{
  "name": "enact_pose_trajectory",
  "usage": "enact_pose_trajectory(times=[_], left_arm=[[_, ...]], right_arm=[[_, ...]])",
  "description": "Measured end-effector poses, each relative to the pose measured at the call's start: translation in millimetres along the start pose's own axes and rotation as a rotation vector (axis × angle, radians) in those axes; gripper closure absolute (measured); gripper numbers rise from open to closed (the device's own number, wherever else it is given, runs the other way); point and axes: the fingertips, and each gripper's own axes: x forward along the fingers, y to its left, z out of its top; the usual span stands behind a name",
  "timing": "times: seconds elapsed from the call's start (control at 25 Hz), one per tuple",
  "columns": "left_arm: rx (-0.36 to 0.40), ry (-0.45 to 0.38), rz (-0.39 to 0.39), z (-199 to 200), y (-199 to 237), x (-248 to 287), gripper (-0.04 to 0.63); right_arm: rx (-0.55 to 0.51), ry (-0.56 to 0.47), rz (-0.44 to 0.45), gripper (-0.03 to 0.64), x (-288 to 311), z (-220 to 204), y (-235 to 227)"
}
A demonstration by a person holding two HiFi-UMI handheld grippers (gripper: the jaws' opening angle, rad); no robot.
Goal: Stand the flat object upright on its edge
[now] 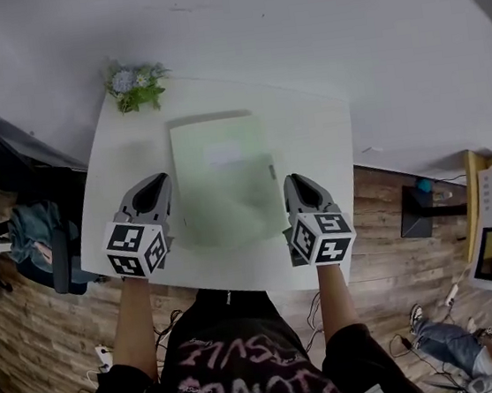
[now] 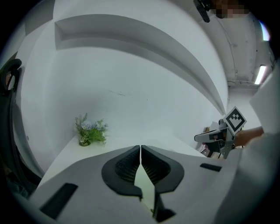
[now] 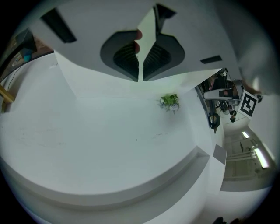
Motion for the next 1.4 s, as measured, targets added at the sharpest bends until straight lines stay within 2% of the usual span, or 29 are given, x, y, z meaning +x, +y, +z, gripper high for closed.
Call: enact_pose_trajectory(times=[0.28,0.36,0.44,0.56,0.88,1.16,1.4], left_arm=[[-0.025,0.058,-0.013,-18,-3,13,0.577],[-0.036,0.068,-0.018,-21,-2,16,0.544],[-0.038,0.080,-0.017,-24,-2,20,0.497],[-0.045,0.096,-0.021,-30,-2,25,0.497],[-0.088,0.168,-0.032,-58,0,38,0.428],[-0.117,0.222,-0.047,-77,2,54,0.385],[-0.159,0.268,-0.053,-94,6,60,0.354]], right_arm=[[0.011,0.049,0.021,0.584,10,-16,-5],[0.021,0.062,0.030,0.578,12,-19,-6],[0.027,0.075,0.039,0.533,15,-23,-7],[0.031,0.101,0.054,0.509,18,-31,-7],[0.086,0.189,0.120,0.436,31,-59,-4],[0.122,0.242,0.167,0.383,44,-77,-4],[0.144,0.284,0.193,0.368,49,-89,-3]])
